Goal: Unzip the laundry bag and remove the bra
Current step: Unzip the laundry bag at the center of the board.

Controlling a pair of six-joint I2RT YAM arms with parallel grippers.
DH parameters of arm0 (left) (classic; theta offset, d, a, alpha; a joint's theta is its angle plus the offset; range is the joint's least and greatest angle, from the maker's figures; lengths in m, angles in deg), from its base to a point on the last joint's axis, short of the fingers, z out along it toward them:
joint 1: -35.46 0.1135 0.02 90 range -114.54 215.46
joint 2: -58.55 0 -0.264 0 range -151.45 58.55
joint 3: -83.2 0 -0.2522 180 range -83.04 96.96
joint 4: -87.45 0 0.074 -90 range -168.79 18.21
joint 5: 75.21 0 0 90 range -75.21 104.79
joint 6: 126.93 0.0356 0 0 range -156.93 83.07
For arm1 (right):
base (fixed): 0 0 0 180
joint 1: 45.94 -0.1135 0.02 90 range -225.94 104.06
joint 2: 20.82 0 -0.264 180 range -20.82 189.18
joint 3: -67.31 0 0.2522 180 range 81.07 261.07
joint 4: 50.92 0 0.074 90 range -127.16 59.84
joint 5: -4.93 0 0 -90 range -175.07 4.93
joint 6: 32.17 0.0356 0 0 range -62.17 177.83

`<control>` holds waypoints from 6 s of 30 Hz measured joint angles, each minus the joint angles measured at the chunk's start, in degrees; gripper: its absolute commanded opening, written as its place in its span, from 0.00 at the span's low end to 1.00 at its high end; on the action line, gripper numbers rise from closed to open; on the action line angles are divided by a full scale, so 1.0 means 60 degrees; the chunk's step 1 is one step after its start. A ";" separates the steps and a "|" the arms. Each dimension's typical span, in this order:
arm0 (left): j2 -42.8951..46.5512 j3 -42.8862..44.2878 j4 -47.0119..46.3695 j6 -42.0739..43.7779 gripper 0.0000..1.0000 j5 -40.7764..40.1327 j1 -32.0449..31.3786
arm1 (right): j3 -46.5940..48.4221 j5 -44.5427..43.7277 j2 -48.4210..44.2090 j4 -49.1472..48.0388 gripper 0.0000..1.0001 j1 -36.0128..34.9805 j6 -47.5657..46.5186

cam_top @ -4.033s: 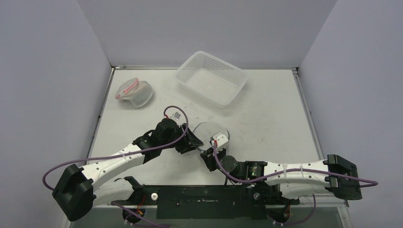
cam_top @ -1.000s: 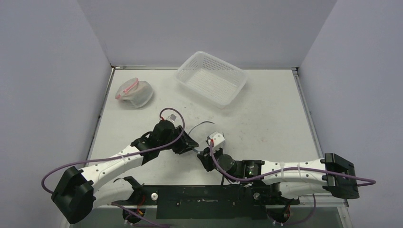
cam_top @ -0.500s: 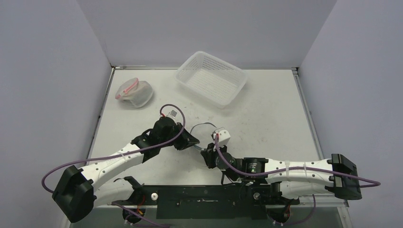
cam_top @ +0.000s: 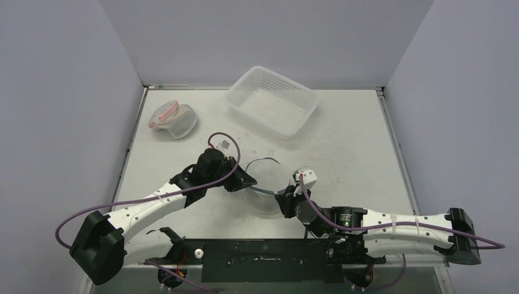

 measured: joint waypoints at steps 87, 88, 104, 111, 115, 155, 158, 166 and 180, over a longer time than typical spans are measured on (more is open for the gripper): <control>-0.0364 0.0441 0.0375 0.0678 0.05 0.0918 0.0372 | -0.1002 -0.0157 -0.1450 -0.0251 0.05 -0.0146 -0.0492; -0.0459 0.0492 0.0357 0.0765 0.15 0.1013 0.0375 | -0.1009 -0.0175 -0.1494 -0.0229 0.05 -0.0146 -0.0488; 0.1060 0.1056 0.2670 0.1858 0.98 0.0678 0.0794 | -0.0688 0.0280 0.0211 -0.1330 0.05 -0.0186 -0.1279; 0.3078 0.0637 0.3694 0.1774 0.97 0.0637 0.0991 | -0.0091 0.0856 0.1096 -0.2186 0.05 -0.0175 -0.1851; 0.3286 0.0302 0.3442 0.1213 0.97 0.0892 0.0933 | 0.0127 0.1177 0.1512 -0.2484 0.05 -0.0131 -0.2065; 0.0594 0.0444 0.1235 0.0211 0.00 -0.0113 -0.0011 | -0.0743 0.1042 -0.1016 -0.1300 0.05 -0.0135 -0.1395; 0.0594 0.0444 0.1180 0.0153 0.00 -0.0138 -0.0007 | -0.0820 0.0947 -0.1118 -0.1177 0.05 -0.0135 -0.1271; 0.0594 0.0259 0.1031 0.0076 0.00 -0.0208 0.0000 | -0.0892 0.0681 -0.1147 -0.0962 0.05 -0.0135 -0.1009; 0.1005 -0.0299 0.0579 -0.0087 0.00 -0.0565 0.0066 | -0.0954 0.0539 -0.1490 -0.0878 0.75 -0.0208 -0.0299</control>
